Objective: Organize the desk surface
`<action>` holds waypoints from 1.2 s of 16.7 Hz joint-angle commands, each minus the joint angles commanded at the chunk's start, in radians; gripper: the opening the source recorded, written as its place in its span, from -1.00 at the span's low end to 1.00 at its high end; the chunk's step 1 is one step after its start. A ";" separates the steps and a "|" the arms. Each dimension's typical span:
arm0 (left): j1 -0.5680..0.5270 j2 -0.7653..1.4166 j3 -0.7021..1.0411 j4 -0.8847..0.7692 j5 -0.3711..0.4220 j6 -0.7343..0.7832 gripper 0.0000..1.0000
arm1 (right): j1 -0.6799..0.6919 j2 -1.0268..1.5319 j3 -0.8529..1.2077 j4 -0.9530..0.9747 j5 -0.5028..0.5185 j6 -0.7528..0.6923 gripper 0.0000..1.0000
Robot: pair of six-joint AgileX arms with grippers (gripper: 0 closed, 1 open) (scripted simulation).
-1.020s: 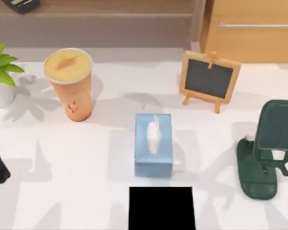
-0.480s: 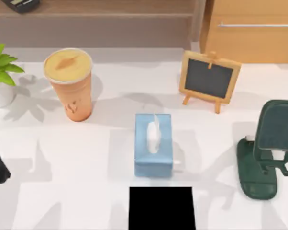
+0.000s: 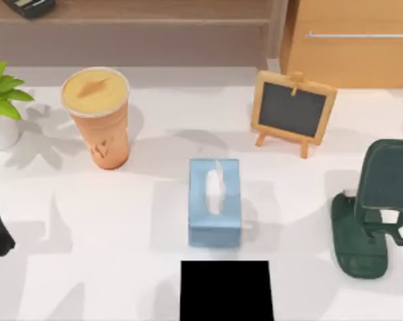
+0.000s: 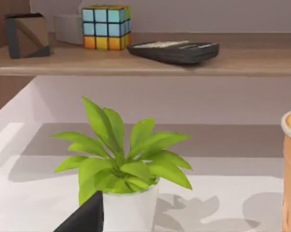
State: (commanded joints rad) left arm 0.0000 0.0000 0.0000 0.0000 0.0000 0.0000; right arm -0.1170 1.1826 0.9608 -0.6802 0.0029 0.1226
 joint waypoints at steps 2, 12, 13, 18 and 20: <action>0.000 0.000 0.000 0.000 0.000 0.000 1.00 | -0.019 0.183 0.155 -0.109 0.000 0.020 1.00; 0.000 0.000 0.000 0.000 0.000 0.000 1.00 | -0.084 0.846 0.690 -0.488 0.002 0.088 1.00; 0.000 0.000 0.000 0.000 0.000 0.000 1.00 | -0.086 0.868 0.710 -0.502 0.002 0.091 1.00; 0.000 0.000 0.000 0.000 0.000 0.000 1.00 | -0.088 0.885 0.725 -0.513 0.002 0.092 1.00; 0.000 0.000 0.000 0.000 0.000 0.000 1.00 | -0.084 0.884 0.720 -0.508 0.002 0.093 1.00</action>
State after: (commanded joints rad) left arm 0.0000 0.0000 0.0000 0.0000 0.0000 0.0000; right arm -0.2009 2.0669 1.6812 -1.1881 0.0050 0.2156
